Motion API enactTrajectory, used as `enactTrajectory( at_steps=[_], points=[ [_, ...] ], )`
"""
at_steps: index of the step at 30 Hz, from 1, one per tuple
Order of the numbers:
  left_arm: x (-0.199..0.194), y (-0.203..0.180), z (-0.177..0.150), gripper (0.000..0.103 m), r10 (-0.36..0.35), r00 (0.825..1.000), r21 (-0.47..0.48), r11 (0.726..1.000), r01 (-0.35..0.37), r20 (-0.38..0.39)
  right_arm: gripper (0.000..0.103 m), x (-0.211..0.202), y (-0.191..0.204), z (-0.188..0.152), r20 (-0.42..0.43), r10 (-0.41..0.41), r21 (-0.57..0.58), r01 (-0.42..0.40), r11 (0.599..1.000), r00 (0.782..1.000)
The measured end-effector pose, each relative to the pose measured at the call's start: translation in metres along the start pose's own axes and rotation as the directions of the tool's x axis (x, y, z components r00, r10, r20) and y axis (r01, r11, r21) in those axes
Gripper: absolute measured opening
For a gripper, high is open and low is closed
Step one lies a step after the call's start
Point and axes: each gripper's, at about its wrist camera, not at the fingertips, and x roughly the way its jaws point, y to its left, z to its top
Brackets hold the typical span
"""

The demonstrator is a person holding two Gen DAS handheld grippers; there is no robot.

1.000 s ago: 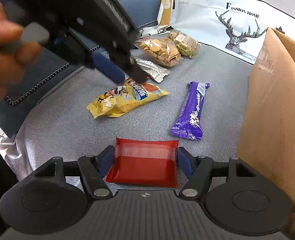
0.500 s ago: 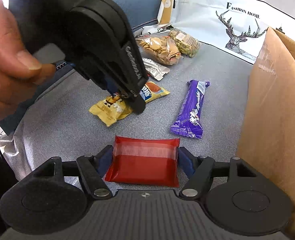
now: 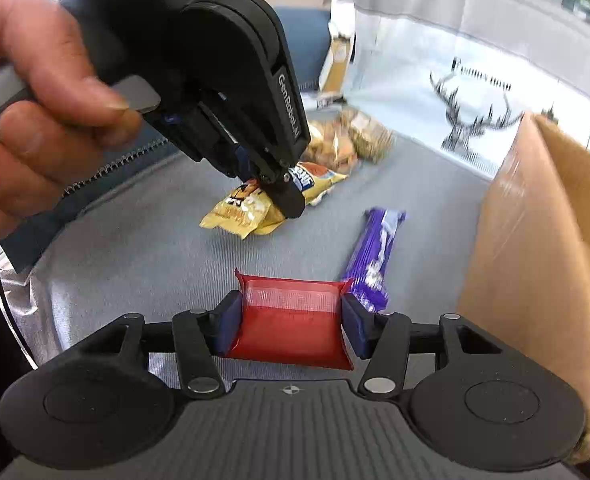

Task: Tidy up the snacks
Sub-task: 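Grasp the yellow snack bar with the left gripper while the right gripper grasps the red wafer pack, then lift the yellow bar with the left gripper while the right gripper carries the red pack toward the box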

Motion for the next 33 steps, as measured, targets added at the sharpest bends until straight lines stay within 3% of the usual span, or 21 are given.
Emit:
enactTrajectory(
  at_steps=[5, 15, 20, 24, 28, 33],
  points=[
    [-0.030, -0.004, 0.002, 0.008, -0.010, 0.989, -0.050, 0.999, 0.018, 0.149, 0.055, -0.017, 0.000, 0.008, 0.059, -0.029, -0.007, 0.029, 1.000, 0.998],
    [-0.068, -0.027, 0.006, 0.008, -0.044, 0.929, -0.072, 0.995, 0.075, 0.368, 0.055, -0.079, -0.036, 0.039, 0.216, -0.082, 0.090, 0.063, 0.994, 0.973],
    [-0.074, -0.046, 0.007, 0.008, -0.080, 0.899, -0.063, 0.991, 0.118, 0.430, 0.055, -0.115, -0.087, 0.064, 0.288, -0.138, 0.187, 0.085, 0.979, 0.948],
    [-0.077, -0.064, 0.005, 0.008, -0.109, 0.878, -0.059, 0.986, 0.154, 0.467, 0.055, -0.129, -0.130, 0.074, 0.327, -0.222, 0.215, 0.157, 0.964, 0.918],
    [-0.070, -0.083, 0.005, 0.008, -0.138, 0.873, -0.053, 0.982, 0.183, 0.467, 0.055, -0.127, -0.166, 0.062, 0.311, -0.309, 0.278, 0.224, 0.934, 0.899],
    [-0.057, -0.109, 0.006, 0.008, -0.181, 0.871, -0.022, 0.977, 0.214, 0.457, 0.055, -0.130, -0.191, 0.036, 0.255, -0.347, 0.327, 0.257, 0.909, 0.903]
  ],
)
